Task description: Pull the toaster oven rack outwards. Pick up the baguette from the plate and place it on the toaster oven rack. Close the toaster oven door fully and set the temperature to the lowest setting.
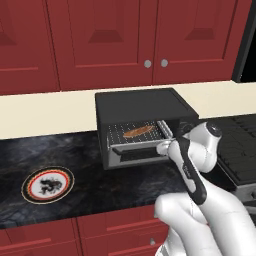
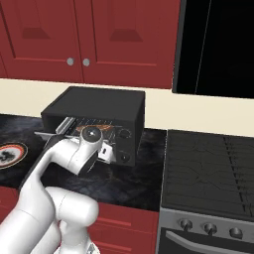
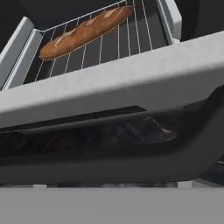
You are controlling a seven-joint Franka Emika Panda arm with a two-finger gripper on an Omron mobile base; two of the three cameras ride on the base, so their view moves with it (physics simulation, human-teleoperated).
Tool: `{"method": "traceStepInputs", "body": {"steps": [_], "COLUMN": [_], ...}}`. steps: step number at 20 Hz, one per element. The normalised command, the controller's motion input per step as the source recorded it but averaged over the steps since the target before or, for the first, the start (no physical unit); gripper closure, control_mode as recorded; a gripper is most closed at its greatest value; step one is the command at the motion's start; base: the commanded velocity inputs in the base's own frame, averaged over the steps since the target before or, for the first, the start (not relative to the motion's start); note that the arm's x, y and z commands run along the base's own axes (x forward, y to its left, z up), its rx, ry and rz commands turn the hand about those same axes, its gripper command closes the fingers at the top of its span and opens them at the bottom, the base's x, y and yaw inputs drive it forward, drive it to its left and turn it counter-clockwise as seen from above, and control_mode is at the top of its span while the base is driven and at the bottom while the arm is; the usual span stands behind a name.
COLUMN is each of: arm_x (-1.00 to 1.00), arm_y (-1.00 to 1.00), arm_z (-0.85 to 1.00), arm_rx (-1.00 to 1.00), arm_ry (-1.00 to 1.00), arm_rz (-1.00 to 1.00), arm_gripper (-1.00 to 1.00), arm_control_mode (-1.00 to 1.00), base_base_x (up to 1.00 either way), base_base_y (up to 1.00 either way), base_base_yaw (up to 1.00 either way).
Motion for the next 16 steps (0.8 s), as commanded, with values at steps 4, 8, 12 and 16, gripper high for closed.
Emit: {"method": "traceStepInputs", "body": {"steps": [4,8,12,16], "arm_x": [0.44,0.42,0.39,0.39], "arm_y": [0.00,0.01,0.04,0.12], "arm_z": [-0.01,0.00,0.00,-0.01], "arm_rx": [0.00,0.00,0.00,0.00], "arm_ry": [0.00,-0.02,-0.02,-0.01], "arm_rz": [-0.21,-0.21,-0.22,-0.21], "arm_gripper": [-1.00,-1.00,-1.00,-1.00], "arm_control_mode": [-1.00,-1.00,-1.00,-1.00], "base_base_x": [0.00,0.00,0.00,0.00], "base_base_y": [0.00,0.00,0.00,0.00], "base_base_yaw": [0.00,0.00,0.00,0.00]}}
